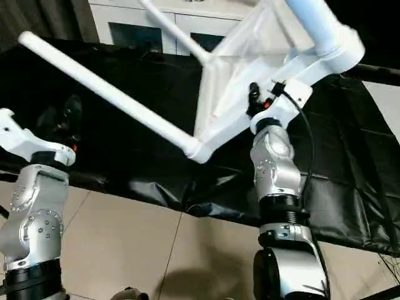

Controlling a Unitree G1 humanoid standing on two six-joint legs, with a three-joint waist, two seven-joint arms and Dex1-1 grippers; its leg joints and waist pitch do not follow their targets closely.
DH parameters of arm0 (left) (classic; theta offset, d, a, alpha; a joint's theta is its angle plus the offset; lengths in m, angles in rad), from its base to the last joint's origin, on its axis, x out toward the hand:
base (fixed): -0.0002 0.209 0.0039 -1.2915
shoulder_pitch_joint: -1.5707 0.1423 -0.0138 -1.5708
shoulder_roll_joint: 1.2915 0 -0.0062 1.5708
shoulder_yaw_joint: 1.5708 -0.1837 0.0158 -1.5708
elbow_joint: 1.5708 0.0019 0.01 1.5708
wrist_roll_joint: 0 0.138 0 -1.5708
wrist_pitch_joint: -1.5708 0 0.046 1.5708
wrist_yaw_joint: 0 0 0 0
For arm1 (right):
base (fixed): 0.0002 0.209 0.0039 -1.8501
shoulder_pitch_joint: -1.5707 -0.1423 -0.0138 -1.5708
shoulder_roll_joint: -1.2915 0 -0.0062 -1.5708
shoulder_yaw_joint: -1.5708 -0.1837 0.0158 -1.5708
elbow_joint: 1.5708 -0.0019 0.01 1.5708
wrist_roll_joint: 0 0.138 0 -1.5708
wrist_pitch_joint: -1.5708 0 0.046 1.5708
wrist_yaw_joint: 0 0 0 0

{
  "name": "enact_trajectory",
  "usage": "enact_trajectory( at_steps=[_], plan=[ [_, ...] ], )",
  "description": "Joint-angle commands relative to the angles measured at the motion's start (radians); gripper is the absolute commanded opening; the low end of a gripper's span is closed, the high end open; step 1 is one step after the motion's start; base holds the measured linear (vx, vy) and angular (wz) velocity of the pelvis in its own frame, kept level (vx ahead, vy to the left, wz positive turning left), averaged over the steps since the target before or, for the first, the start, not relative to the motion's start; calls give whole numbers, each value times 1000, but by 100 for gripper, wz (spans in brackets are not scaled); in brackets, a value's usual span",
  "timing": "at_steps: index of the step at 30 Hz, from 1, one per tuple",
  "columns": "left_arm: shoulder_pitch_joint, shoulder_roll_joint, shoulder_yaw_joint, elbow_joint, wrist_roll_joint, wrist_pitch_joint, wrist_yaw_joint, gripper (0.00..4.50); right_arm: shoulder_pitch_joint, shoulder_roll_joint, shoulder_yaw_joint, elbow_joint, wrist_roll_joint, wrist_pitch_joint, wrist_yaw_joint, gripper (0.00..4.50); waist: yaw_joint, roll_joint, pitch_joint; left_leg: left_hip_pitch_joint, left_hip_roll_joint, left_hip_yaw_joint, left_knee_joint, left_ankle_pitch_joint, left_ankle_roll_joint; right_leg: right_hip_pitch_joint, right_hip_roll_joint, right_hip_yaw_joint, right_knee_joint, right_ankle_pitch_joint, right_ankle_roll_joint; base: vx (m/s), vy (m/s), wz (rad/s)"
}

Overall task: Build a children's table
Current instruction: Flip table

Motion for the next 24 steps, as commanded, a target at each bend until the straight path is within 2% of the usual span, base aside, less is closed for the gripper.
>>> enact_trajectory(
  at_steps=[1,5,7,8,12,14,15,16,20,24],
  plan=[
    [12,42,-61,3,47,31,-30,353,-5,-67,66,-34,-127,-1,17,226,-13,-11,-73,25,5,3,-66,-216,-25,31,-36,26,-83,-224,-69,0,0,0],
    [17,80,-105,-1,84,49,-64,353,-13,-82,90,-39,-157,23,15,221,-16,-12,-73,24,4,5,-64,-205,-27,32,-37,27,-80,-212,-76,0,0,0],
    [22,142,-177,-9,139,64,-120,353,-22,-93,112,-31,-193,18,1,215,-21,-15,-74,25,4,4,-65,-210,-26,29,-36,27,-81,-218,-77,0,0,0],
    [22,142,-177,-9,139,64,-120,353,-22,-93,112,-31,-193,18,1,212,-22,-13,-74,26,4,3,-65,-216,-26,29,-36,27,-80,-221,-76,0,0,0],
    [32,231,-282,-43,200,80,-196,353,-25,-94,129,-32,-203,31,-25,205,-31,-15,-73,30,6,3,-67,-245,-34,26,-36,28,-80,-226,-91,0,0,0],
    [32,236,-288,-45,203,81,-200,353,-25,-94,130,-33,-204,32,-26,202,-32,-13,-72,32,7,3,-67,-249,-39,25,-35,28,-78,-208,-101,0,0,0],
    [26,270,-329,-51,250,69,-225,353,-27,-84,130,-27,-216,35,-39,202,-33,-19,-71,31,7,3,-68,-254,-37,27,-34,28,-80,-210,-101,0,0,0],
    [18,290,-356,-53,279,60,-241,353,-30,-77,134,-21,-227,37,-47,199,-33,-16,-73,30,6,2,-68,-252,-36,28,-35,28,-77,-215,-98,0,0,0],
    [6,312,-388,-58,304,60,-257,353,-37,-68,147,-13,-241,43,-51,197,-34,-16,-72,31,7,2,-68,-252,-45,28,-37,29,-76,-215,-100,0,0,0],
    [-27,354,-436,-57,354,44,-289,353,-65,-52,186,24,-278,47,-72,196,-39,-15,-72,29,5,1,-69,-255,-50,28,-37,28,-74,-212,-106,0,0,0]
  ],
)
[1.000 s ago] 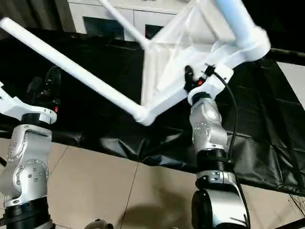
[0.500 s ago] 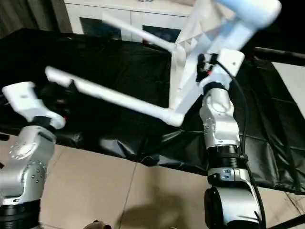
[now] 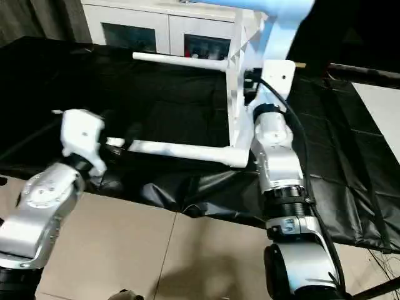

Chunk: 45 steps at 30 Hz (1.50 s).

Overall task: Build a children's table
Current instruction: Flip table

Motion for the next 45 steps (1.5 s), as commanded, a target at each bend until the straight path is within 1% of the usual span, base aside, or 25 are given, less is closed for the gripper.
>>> enact_trajectory(
  at_steps=[1,3,4,7,8,10,11,14,18,19,20,21,23,24,25,26,27,28,30,31,36,39,42,44,45],
  plan=[
    [-33,15,-27,-16,24,-8,-25,353,-19,8,15,60,-45,23,-38,196,-9,4,-67,29,4,2,-69,-267,-52,27,-37,28,-76,-229,-106,0,0,0],
    [-43,14,-31,-16,25,-8,-30,353,-29,20,21,88,-50,19,-34,196,-12,6,-66,32,4,1,-70,-288,-60,24,-38,29,-77,-253,-108,0,0,0],
    [-51,13,-33,-15,27,-9,-32,353,-39,31,21,114,-38,8,-9,252,-15,5,-65,31,4,0,-71,-303,-62,24,-38,28,-78,-262,-110,0,0,0],
    [-64,11,-37,-15,23,-11,-47,353,-58,52,17,173,-8,-29,41,270,-22,5,-64,29,4,-2,-72,-327,-58,24,-39,27,-80,-273,-115,0,0,0],
    [-79,27,-50,-15,30,-15,-74,353,-69,60,14,208,6,-48,61,284,-24,-3,-66,27,4,-2,-71,-327,-55,25,-40,27,-80,-272,-116,0,0,0],
    [-88,40,-58,-15,39,-18,-88,353,-75,62,12,224,11,-56,68,308,-25,0,-69,27,5,-2,-70,-308,-49,27,-41,27,-77,-254,-125,0,0,0],
    [-103,58,-59,-19,37,-21,-111,353,-72,63,9,221,19,-69,82,315,-25,-5,-69,24,4,-1,-69,-288,-44,30,-41,27,-73,-233,-131,0,0,0],
    [-123,75,-55,-24,32,-23,-137,353,-65,66,4,212,30,-93,104,348,-25,-5,-69,22,5,1,-68,-253,-38,31,-41,27,-69,-194,-139,0,0,0],
    [-160,87,-42,-26,33,-32,-153,353,-18,65,20,173,16,-146,135,368,-22,-4,-72,23,6,3,-65,-211,-31,34,-40,29,-63,-140,-152,0,0,0],
    [-166,90,-41,-27,33,-38,-158,353,4,63,26,155,12,-163,142,383,-21,0,-72,23,6,4,-65,-205,-30,34,-40,29,-63,-124,-158,0,0,0],
    [-169,96,-44,-29,37,-43,-168,353,48,57,38,121,11,-203,167,403,-20,-1,-72,24,7,4,-65,-202,-30,35,-40,29,-63,-116,-158,0,0,0],
    [-169,105,-53,-28,43,-52,-178,353,102,46,51,86,2,-254,188,408,-16,8,-71,24,7,3,-65,-200,-28,36,-40,29,-62,-98,-155,0,0,0],
    [-164,111,-61,-22,52,-58,-181,353,144,36,56,62,-5,-289,199,413,-17,4,-74,23,6,3,-65,-201,-26,40,-38,30,-60,-88,-158,0,0,0],
    [-160,117,-70,-14,63,-67,-187,353,173,32,50,48,-5,-313,199,428,-17,12,-72,26,6,2,-66,-213,-28,37,-38,29,-61,-99,-166,0,0,0],
    [-160,117,-70,-14,63,-67,-187,353,173,32,50,48,-5,-313,199,428,-19,7,-70,26,7,3,-67,-241,-30,35,-38,30,-66,-127,-166,0,0,0],
    [-158,122,-76,-7,74,-77,-188,353,202,34,44,28,14,-353,225,447,-19,7,-70,26,7,3,-67,-241,-30,35,-38,30,-66,-127,-166,0,0,0],
    [-160,121,-78,-1,80,-84,-189,353,231,37,44,1,32,-427,261,447,-19,11,-67,27,8,2,-69,-289,-29,32,-40,31,-75,-177,-157,0,0,0],
    [-164,121,-78,3,82,-89,-189,353,255,22,60,-17,3,-501,261,449,-17,16,-68,28,9,0,-69,-296,-32,32,-41,31,-74,-186,-154,0,0,0],
    [-182,125,-78,14,95,-122,-190,353,304,-2,80,-49,-54,-609,234,449,-17,15,-67,26,9,-2,-72,-303,-34,32,-40,29,-77,-206,-150,0,0,0],
    [-193,135,-78,20,109,-164,-193,353,328,-7,75,-71,-71,-629,211,449,-16,18,-66,29,8,-1,-71,-310,-36,29,-38,30,-78,-213,-148,0,0,0],
    [-232,171,-81,19,168,-319,-190,353,383,-18,76,-138,-81,-660,230,449,-21,18,-62,28,6,-8,-76,-376,-31,29,-37,29,-86,-277,-133,0,0,0],
    [-289,191,-61,14,229,-424,-138,353,421,-35,111,-188,-87,-694,302,449,-20,18,-63,29,9,-9,-75,-389,-26,28,-37,30,-87,-280,-130,0,0,0],
    [-354,240,-42,54,325,-434,-86,353,440,-68,212,-207,-73,-666,430,449,-23,20,-61,27,9,-12,-76,-397,-20,28,-36,28,-84,-282,-134,0,0,0],
    [-377,255,-29,71,351,-435,-60,353,443,-71,238,-215,-75,-655,455,449,-27,19,-59,20,6,-13,-77,-395,-21,32,-38,28,-83,-300,-138,0,0,0],
    [-399,267,-15,87,380,-442,-28,353,447,-69,257,-225,-66,-641,478,449,-27,19,-60,23,7,-13,-75,-402,-23,28,-39,29,-86,-319,-139,0,0,0]
  ],
)
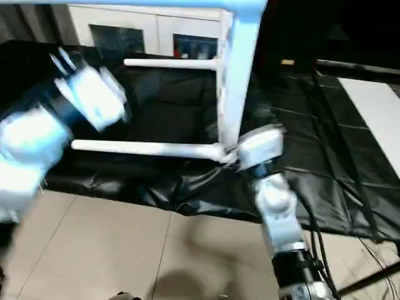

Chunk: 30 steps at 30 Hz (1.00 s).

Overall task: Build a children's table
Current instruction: Flip table

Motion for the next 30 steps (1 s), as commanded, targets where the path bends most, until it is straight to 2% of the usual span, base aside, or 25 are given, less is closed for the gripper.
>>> enact_trajectory(
  at_steps=[1,4,5,9,10,11,14,15,16,18,20,22,24,26,27,28,30],
  plan=[
    [-42,29,35,46,61,-1,58,353,5,-4,39,-35,6,32,49,449,3,13,-62,25,6,-6,-73,-408,-20,26,-44,30,-87,-326,-139,0,0,0],
    [-98,56,54,115,117,-30,105,353,10,12,62,-43,0,49,72,449,6,15,-62,23,7,-10,-76,-404,-27,26,-45,29,-84,-315,-147,0,0,0],
    [-113,63,53,140,133,-39,113,353,9,18,62,-42,-6,53,71,449,6,11,-62,23,7,-9,-76,-403,-26,26,-43,29,-85,-312,-148,0,0,0],
    [-195,110,18,294,205,-42,142,353,-10,29,70,-33,-37,89,46,449,11,17,-62,28,5,-10,-76,-412,-29,20,-42,30,-83,-297,-157,0,0,0],
    [-197,111,16,302,208,-41,142,353,-11,30,70,-32,-36,89,46,449,12,17,-62,25,5,-12,-79,-412,-36,25,-45,30,-80,-298,-155,0,0,0],
    [-204,114,11,323,216,-39,140,353,-14,33,69,-31,-34,90,45,449,13,17,-62,25,6,-13,-80,-411,-39,25,-47,30,-80,-298,-155,0,0,0],
    [-250,127,-37,453,240,-105,106,353,-26,47,64,-35,-23,106,37,449,20,25,-66,27,5,-13,-78,-406,-41,24,-47,32,-79,-255,-165,0,0,0],
    [-255,124,-41,471,235,-116,91,353,-26,48,65,-37,-24,108,38,449,21,24,-66,26,5,-13,-79,-405,-41,25,-48,32,-79,-248,-167,0,0,0],
    [-260,122,-48,487,233,-118,72,353,-26,50,65,-38,-27,108,36,449,24,30,-67,27,6,-14,-80,-401,-44,26,-50,32,-77,-237,-172,0,0,0],
    [-271,123,-62,520,243,-137,55,353,-25,56,61,-41,-35,112,34,449,26,28,-68,26,7,-14,-80,-390,-45,28,-50,33,-75,-212,-178,0,0,0],
    [-282,115,-76,556,219,-154,10,353,-27,58,58,-45,-41,120,21,449,30,38,-69,28,8,-15,-79,-380,-48,29,-50,32,-71,-179,-189,0,0,0],
    [-292,113,-84,581,225,-162,8,353,-27,60,57,-48,-44,123,13,449,32,32,-66,29,8,-13,-80,-395,-48,28,-50,32,-72,-190,-191,0,0,0],
    [-301,113,-87,599,238,-164,22,353,-27,61,57,-49,-45,124,10,449,33,33,-65,31,8,-13,-81,-410,-49,27,-50,32,-74,-215,-187,0,0,0],
    [-376,107,-83,710,302,-166,150,353,-29,69,56,-52,-47,131,4,449,29,33,-61,33,5,-13,-81,-446,-51,22,-46,32,-82,-273,-169,0,0,0],
    [-385,107,-81,722,310,-168,169,353,-29,71,57,-53,-47,132,4,449,32,34,-63,37,5,-15,-79,-454,-54,22,-49,31,-81,-284,-164,0,0,0],
    [-406,105,-75,748,316,-183,203,353,-27,74,63,-53,-51,133,6,449,27,31,-62,28,5,-18,-84,-447,-54,30,-52,30,-81,-301,-154,0,0,0],
    [-435,100,-79,794,323,-207,223,353,-24,79,69,-52,-52,134,8,449,29,30,-61,31,6,-20,-83,-452,-51,24,-54,31,-86,-320,-153,0,0,0]
  ],
)
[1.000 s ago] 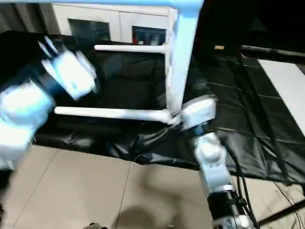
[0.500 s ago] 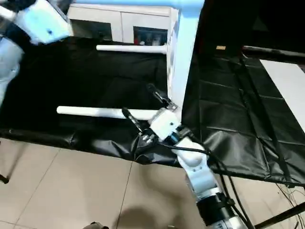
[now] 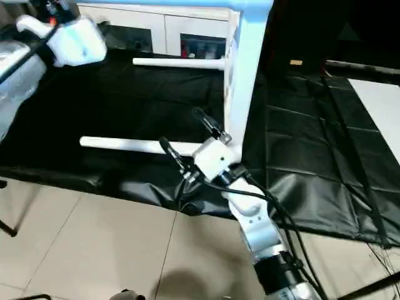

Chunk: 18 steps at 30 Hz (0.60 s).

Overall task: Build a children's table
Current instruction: Flip table

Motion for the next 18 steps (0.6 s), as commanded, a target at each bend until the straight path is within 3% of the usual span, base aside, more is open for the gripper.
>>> enact_trajectory(
  at_steps=[1,9,18],
  plan=[
    [-33,-6,-5,41,18,-27,21,353,-11,2,0,-16,-1,17,3,449,0,20,-65,32,6,-11,-82,-450,-49,25,-55,32,-86,-325,-150,0,0,0],
    [-104,-43,-67,207,40,-79,2,353,-10,18,25,-30,40,17,54,449,8,25,-70,32,9,-11,-81,-416,-39,27,-55,34,-80,-233,-176,0,0,0],
    [-138,-57,-38,296,0,-85,24,266,-7,25,15,-34,34,21,50,450,9,22,-67,30,9,-10,-83,-424,-38,30,-58,34,-81,-257,-182,0,0,0]
  ],
)
